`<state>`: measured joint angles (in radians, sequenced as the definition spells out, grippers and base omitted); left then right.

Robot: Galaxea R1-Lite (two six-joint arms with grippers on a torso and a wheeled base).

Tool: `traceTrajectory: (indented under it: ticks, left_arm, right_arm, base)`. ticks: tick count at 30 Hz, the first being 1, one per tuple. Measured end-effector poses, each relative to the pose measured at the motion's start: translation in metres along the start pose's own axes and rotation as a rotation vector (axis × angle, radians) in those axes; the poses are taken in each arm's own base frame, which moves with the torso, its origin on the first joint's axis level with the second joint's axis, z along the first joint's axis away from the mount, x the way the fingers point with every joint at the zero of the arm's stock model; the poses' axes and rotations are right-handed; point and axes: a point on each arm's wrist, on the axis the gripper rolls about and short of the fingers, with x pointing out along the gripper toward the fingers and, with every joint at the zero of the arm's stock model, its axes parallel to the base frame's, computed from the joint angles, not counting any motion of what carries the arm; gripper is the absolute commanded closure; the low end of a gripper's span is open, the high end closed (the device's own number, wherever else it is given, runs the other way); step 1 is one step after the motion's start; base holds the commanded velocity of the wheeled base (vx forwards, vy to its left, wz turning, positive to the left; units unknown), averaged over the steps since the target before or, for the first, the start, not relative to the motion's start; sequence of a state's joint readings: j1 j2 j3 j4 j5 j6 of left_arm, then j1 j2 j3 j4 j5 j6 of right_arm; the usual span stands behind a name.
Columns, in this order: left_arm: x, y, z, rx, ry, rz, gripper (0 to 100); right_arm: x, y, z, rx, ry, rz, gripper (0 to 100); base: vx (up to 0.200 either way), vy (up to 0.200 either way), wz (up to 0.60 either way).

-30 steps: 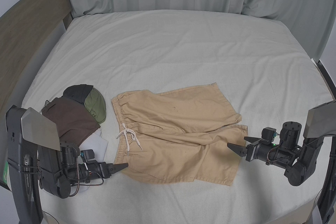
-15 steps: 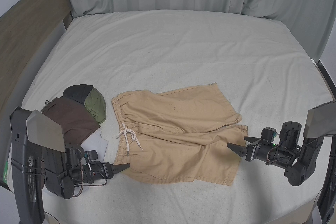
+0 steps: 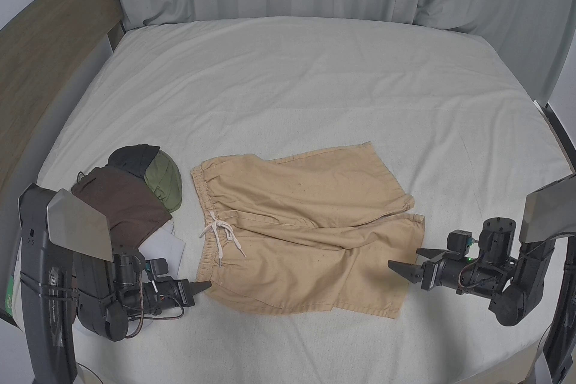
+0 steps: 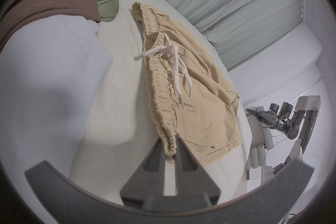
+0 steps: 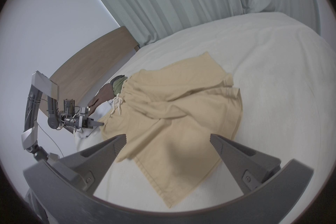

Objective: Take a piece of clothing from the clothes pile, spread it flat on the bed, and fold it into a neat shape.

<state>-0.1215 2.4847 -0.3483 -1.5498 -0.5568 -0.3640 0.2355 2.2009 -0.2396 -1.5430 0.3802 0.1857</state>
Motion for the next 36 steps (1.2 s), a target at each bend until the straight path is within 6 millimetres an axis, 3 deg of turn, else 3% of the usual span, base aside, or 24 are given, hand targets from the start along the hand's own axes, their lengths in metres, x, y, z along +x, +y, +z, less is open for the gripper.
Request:
traceTrajectory:
  ticks: [16, 36]
  left_arm:
    - [0.002, 0.000, -0.002, 0.007, 0.009, -0.003, 100]
    - [0.002, 0.000, -0.003, 0.008, 0.011, -0.003, 100]
  right_arm:
    - [-0.017, 0.005, -0.036, 0.067, 0.181, 0.002, 0]
    - [-0.009, 0.002, -0.057, 0.136, 0.267, -0.009, 0]
  base:
    - [0.000, 0.000, 0.00]
    - [0.000, 0.000, 0.00]
